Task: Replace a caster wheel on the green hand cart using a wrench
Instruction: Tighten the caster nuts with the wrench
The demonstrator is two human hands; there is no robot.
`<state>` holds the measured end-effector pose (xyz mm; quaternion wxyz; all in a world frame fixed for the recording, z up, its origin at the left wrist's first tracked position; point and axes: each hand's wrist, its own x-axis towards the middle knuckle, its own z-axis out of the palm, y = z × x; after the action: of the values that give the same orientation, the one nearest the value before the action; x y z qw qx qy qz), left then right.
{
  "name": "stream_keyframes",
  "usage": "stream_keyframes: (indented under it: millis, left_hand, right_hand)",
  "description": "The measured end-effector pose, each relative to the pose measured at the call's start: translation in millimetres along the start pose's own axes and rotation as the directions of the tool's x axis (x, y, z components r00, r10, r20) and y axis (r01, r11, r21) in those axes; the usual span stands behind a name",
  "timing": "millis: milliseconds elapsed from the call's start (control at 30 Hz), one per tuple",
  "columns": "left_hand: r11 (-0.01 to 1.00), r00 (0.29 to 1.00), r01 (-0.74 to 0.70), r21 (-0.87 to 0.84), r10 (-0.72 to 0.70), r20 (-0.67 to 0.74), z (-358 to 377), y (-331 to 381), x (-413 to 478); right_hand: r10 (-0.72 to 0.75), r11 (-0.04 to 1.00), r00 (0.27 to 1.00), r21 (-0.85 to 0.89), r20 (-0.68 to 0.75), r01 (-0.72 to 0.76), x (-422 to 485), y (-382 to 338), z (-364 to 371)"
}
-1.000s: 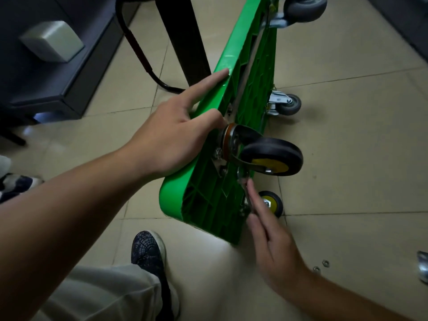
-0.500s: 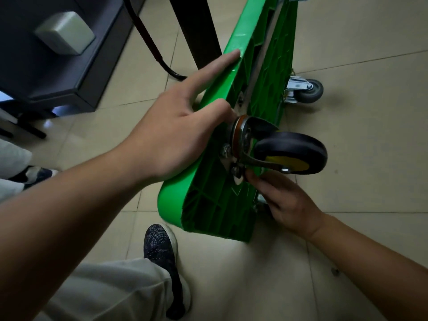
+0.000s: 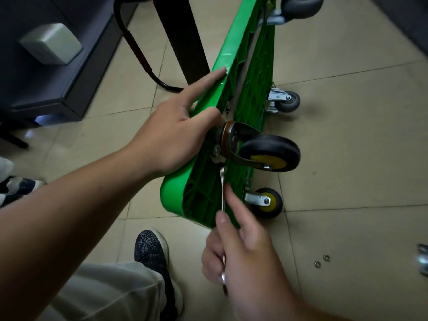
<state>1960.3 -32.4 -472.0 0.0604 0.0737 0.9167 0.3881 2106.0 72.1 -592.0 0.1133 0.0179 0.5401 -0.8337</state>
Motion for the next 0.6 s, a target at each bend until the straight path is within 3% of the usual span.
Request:
stream_keyframes:
  millis: [133, 200, 300, 433, 600]
  left_hand:
    - [0.999, 1.000, -0.007, -0.050, 0.008, 0.020, -2.5, -5.7, 2.5]
    - [0.998, 1.000, -0.007, -0.066, 0.008, 0.014, -2.7, -8.5, 2.8]
    - [0.996, 1.000, -0.011, -0.090, 0.012, 0.013, -1.3, -11.9, 4.8]
    - [0.992, 1.000, -0.018, -0.126, 0.018, 0.004, -3.0, -15.2, 5.3]
    - [0.996, 1.000, -0.016, -0.087, 0.016, -0.002, -3.3, -16.0, 5.0]
  right_hand:
    - [-0.305, 0.858, 0.946, -0.398, 0.111, 0.323, -7.1, 28.9, -42.1]
    - [-0.415, 0.687, 0.871, -0.538, 0.261, 0.489, 21.6, 41.4, -75.0]
    - [-0.544, 0.403, 0.761, -0.685, 0.354, 0.607, 73.0, 45.9, -105.1]
    - [-0.564, 0.195, 0.659, -0.695, 0.498, 0.692, 114.6, 48.9, -124.0]
    - [-0.535, 0.169, 0.579, -0.593, 0.615, 0.787, 149.0, 55.4, -128.8]
